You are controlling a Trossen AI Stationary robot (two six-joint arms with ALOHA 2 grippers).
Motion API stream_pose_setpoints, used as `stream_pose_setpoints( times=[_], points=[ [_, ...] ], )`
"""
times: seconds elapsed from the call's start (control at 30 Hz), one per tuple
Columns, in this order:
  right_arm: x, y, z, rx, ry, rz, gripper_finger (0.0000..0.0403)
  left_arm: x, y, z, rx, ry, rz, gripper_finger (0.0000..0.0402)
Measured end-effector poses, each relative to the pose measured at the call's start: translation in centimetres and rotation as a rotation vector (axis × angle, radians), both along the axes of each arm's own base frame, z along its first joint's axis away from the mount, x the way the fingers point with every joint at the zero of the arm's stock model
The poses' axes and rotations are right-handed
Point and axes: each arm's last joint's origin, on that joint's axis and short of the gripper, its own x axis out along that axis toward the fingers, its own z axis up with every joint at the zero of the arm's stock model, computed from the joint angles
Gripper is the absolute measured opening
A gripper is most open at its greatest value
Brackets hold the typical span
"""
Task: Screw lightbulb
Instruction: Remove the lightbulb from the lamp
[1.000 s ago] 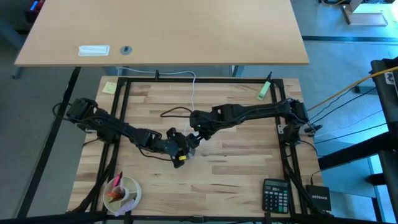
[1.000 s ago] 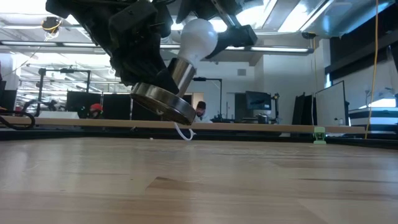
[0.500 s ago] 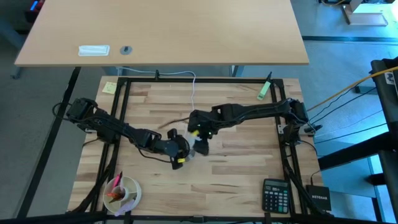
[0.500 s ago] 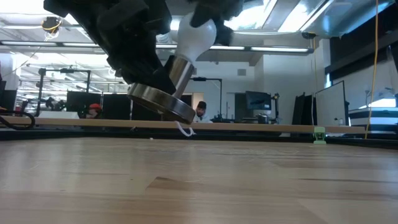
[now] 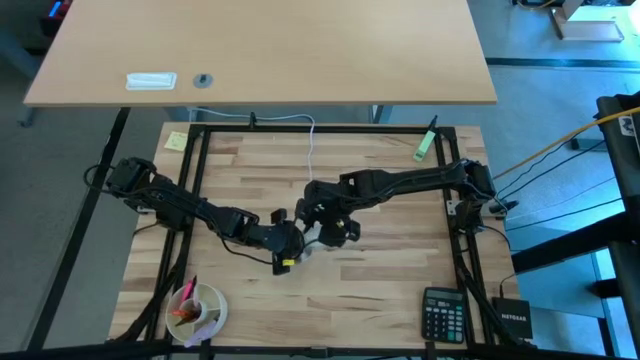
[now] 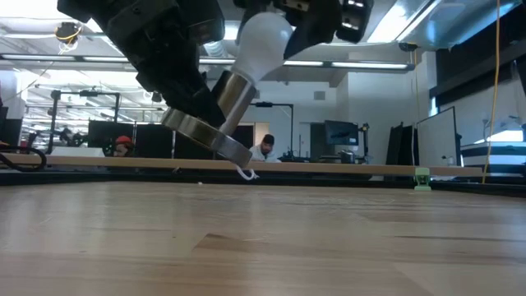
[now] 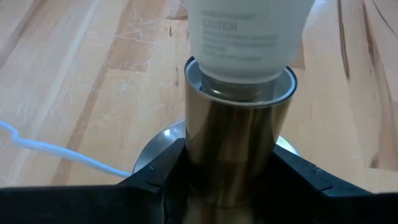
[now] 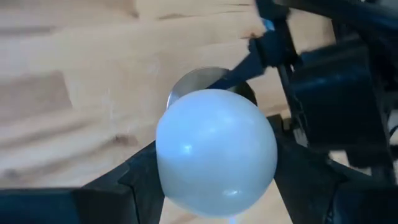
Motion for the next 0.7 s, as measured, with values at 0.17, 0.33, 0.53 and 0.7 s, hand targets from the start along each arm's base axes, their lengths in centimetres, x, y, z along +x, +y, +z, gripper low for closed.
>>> stream_pose_setpoints(
  times=[0.17, 0.33, 0.53, 0.7],
  points=[
    [-0.04, -0.02, -0.02, -0.020, -0.004, 0.021, 0.0252, 0.01, 0.00, 0.01, -0.004, -0.001, 0.000, 0.0162],
    [-0.02, -0.03, 0.03, 0.071, 0.047, -0.125, 0.0253, 0.04, -0.01, 0.01, -0.005, -0.004, 0.000, 0.0162],
    [0.12, -0.09, 0.16, 0.142, 0.073, -0.267, 0.0295, 0.06, 0.02, -0.02, -0.004, -0.004, 0.005, 0.0163],
    [0.21, -0.22, 0.88, 0.176, 0.071, -0.348, 0.0343, 0.11, 0.04, 0.00, -0.014, -0.009, 0.012, 0.0167]
  ],
)
